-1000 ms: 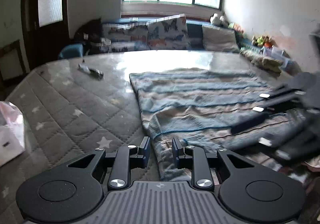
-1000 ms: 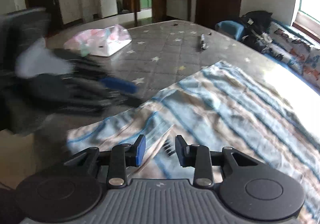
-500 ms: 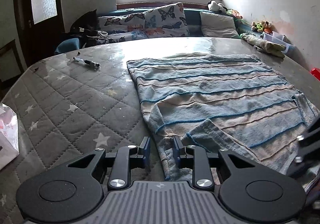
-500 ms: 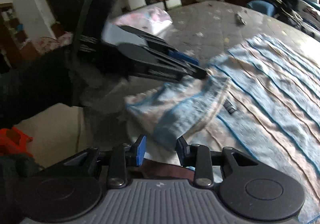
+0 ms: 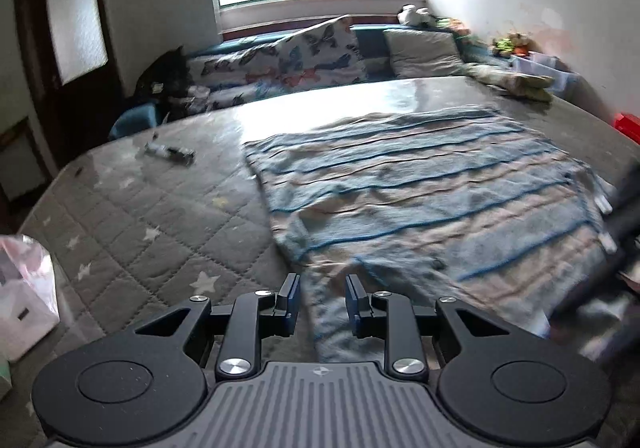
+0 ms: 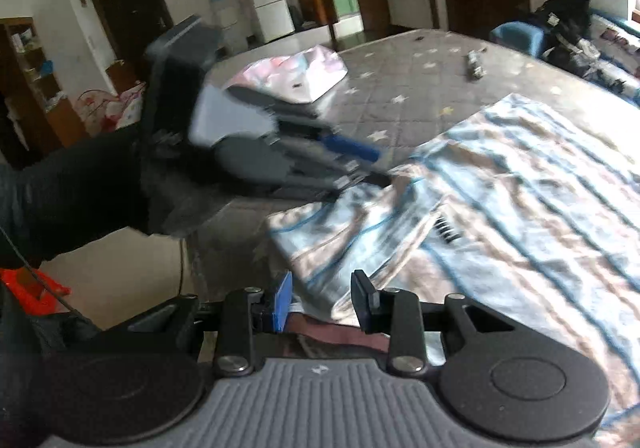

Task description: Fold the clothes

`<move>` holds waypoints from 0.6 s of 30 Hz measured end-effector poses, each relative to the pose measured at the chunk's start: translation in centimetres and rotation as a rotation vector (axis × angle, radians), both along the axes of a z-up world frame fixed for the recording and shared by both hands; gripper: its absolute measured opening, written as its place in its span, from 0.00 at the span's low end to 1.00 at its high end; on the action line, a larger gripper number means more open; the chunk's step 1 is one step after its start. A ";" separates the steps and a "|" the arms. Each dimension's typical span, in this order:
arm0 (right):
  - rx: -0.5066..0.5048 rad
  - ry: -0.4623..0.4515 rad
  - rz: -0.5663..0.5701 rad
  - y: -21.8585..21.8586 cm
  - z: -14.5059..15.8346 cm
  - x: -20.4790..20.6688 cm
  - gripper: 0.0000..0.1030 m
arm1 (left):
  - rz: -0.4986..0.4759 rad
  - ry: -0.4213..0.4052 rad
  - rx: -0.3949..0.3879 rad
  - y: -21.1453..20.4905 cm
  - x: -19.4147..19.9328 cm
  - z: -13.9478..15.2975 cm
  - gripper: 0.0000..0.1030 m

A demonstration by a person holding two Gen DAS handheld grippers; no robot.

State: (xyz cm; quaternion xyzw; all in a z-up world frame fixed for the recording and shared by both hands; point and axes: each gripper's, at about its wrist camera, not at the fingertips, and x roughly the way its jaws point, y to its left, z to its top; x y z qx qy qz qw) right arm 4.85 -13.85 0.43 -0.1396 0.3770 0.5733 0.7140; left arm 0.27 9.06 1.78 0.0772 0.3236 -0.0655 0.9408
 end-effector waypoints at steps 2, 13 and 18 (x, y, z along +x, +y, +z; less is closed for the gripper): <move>0.008 -0.024 -0.030 -0.4 0.6 0.6 0.32 | -0.045 -0.003 0.012 -0.9 -0.8 -0.2 0.27; -0.005 -0.117 -0.114 4.6 -1.1 4.4 0.32 | -0.211 0.049 -0.024 -3.3 -4.6 -1.3 0.26; -0.044 -0.101 -0.119 7.8 -3.4 6.0 0.32 | -0.223 0.062 -0.042 -3.0 -5.0 -1.1 0.26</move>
